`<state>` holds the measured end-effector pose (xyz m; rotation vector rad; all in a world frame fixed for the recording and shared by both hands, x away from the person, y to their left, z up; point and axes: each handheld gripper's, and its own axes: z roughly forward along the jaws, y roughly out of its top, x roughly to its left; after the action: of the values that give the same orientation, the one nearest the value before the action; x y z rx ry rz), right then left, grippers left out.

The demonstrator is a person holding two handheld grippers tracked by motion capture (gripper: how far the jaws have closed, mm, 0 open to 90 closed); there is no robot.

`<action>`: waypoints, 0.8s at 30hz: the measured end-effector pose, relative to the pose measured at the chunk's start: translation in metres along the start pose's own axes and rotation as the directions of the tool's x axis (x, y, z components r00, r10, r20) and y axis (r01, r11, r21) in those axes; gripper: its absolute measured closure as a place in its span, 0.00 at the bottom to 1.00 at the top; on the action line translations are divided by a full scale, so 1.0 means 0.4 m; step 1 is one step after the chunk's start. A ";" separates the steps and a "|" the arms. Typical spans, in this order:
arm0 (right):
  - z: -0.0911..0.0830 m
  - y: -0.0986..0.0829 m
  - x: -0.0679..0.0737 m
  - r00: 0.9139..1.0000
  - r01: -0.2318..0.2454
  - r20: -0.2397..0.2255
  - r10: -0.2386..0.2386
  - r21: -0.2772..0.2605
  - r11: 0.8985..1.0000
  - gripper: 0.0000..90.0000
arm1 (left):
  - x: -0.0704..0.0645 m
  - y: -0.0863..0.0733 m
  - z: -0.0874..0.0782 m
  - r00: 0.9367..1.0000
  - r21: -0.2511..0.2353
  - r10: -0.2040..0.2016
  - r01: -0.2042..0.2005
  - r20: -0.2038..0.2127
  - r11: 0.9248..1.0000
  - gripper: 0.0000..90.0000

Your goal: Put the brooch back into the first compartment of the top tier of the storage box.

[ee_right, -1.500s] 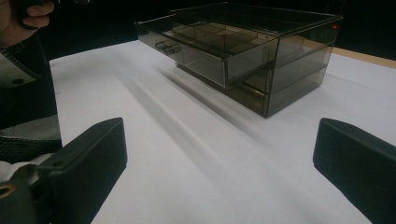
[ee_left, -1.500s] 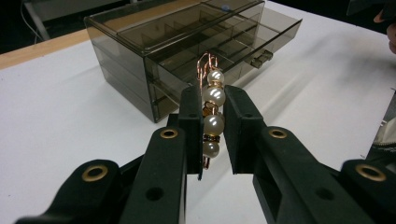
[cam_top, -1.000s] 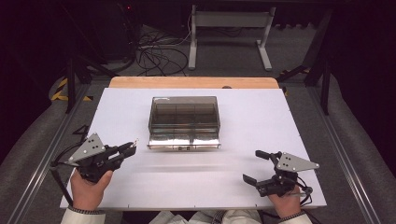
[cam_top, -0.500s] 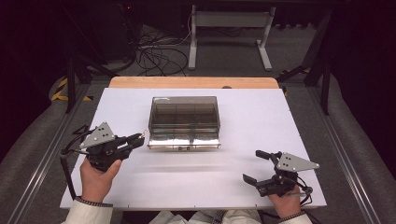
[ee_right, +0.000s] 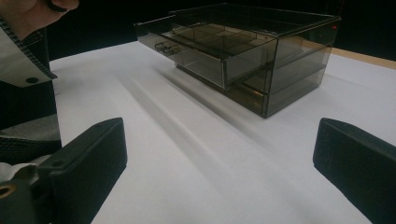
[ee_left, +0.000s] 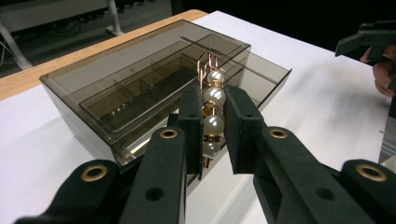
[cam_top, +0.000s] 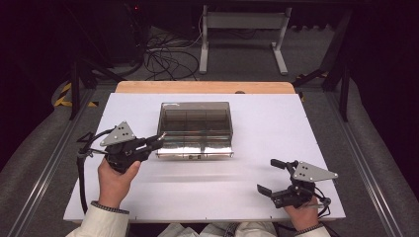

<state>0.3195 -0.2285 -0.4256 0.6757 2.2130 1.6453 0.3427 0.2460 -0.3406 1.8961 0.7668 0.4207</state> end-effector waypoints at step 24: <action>0.001 -0.001 0.001 1.000 0.002 -0.003 -0.002 0.002 1.000 0.04 | 0.028 0.000 0.114 1.000 0.065 -0.011 0.013 -0.021 0.998 0.87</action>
<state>0.3194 -0.2281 -0.4261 0.6713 2.2174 1.6443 0.3781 0.2227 -0.3608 1.9493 0.8138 0.4131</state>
